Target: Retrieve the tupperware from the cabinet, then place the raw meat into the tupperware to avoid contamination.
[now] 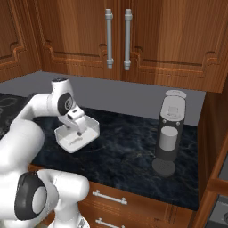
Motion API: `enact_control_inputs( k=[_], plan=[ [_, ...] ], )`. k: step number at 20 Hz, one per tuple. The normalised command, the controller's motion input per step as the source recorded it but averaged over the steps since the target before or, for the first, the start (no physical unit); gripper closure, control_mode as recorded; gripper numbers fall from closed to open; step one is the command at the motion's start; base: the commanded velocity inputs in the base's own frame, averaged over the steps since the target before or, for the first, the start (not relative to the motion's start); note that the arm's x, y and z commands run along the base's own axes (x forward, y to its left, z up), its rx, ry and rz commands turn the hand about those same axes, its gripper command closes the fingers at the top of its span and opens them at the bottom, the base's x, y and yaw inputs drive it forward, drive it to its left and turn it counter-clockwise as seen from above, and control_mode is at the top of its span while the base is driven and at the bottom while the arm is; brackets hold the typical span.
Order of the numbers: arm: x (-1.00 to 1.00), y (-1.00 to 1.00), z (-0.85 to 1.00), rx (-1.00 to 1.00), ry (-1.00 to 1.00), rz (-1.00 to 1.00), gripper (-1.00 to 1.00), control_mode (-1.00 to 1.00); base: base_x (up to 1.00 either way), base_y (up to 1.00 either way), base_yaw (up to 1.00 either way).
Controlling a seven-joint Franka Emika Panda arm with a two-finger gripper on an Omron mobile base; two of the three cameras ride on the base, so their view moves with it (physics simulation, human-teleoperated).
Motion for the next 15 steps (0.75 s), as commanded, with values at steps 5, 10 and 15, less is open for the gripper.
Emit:
enact_control_inputs(
  k=[5,10,15],
  plan=[
    [-0.83,-0.45,0.14,0.0,0.04,0.02,-1.0,-1.0,0.0,0.0,0.0],
    [-0.93,-0.35,0.0,0.03,0.0,0.01,-1.0,-1.0,0.0,0.0,0.0],
    [-0.82,-0.19,0.0,0.0,0.01,0.0,-1.0,-1.0,0.0,0.0,0.0]
  ],
)
